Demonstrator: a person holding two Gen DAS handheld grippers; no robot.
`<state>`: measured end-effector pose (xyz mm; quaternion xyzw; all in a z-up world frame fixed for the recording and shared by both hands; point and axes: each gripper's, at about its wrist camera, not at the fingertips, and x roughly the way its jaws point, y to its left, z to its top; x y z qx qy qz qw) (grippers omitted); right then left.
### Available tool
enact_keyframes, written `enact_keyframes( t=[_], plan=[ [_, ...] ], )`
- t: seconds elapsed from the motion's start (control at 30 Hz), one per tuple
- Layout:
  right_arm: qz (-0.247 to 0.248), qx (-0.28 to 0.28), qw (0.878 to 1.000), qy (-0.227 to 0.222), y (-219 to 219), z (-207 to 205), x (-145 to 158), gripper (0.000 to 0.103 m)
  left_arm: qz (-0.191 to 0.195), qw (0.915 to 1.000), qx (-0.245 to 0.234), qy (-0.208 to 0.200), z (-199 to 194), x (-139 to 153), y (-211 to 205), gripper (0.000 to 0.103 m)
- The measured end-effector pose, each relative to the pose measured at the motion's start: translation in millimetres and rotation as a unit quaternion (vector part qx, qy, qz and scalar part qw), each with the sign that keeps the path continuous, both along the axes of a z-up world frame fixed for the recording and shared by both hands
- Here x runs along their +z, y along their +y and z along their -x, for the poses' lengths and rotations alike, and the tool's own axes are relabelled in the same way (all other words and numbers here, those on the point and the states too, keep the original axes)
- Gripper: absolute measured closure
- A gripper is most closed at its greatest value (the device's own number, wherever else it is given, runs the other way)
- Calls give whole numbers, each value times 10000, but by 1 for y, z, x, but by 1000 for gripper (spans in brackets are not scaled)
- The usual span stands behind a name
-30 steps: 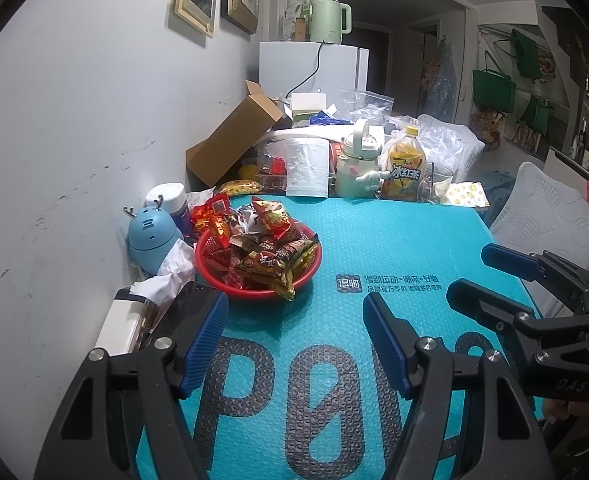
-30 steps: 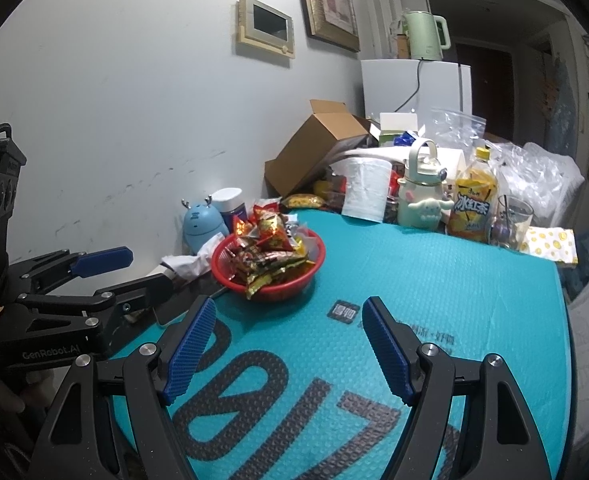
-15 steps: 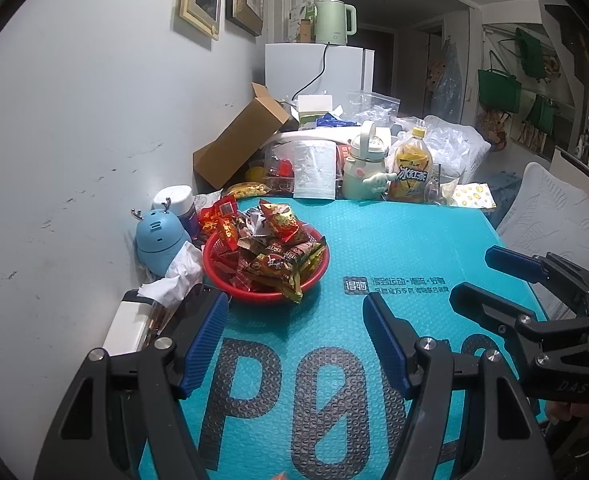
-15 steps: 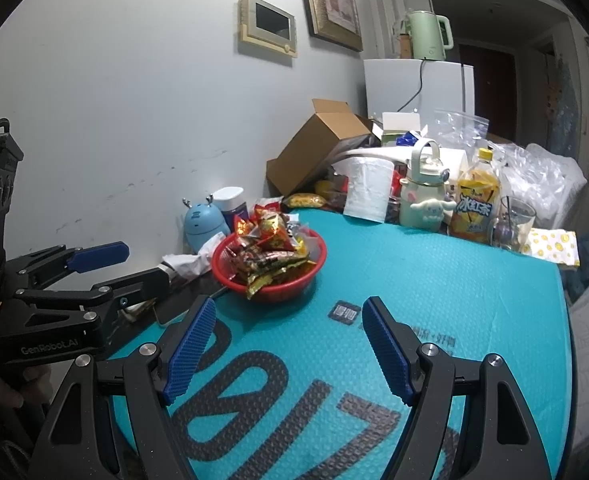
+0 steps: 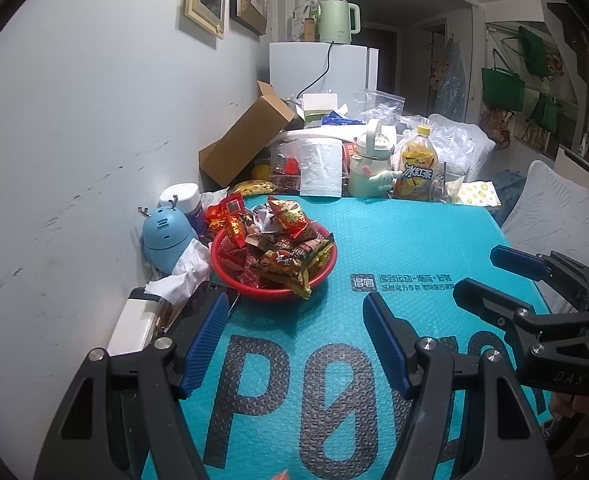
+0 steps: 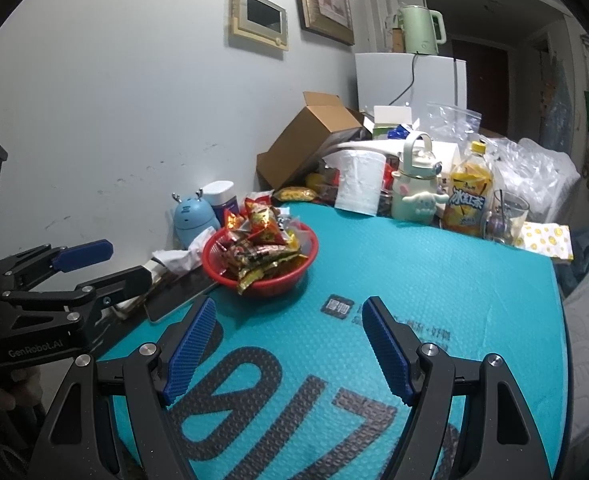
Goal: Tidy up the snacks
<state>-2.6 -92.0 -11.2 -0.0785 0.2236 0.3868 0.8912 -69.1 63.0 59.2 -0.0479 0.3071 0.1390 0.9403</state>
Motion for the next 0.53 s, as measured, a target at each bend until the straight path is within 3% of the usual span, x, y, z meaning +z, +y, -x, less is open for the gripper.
enact_keyframes(
  t=[0.53],
  plan=[
    [-17, 13, 9999, 104, -1, -5, -9, 27, -164, 9998, 106, 84, -4, -2, -4, 34]
  ],
)
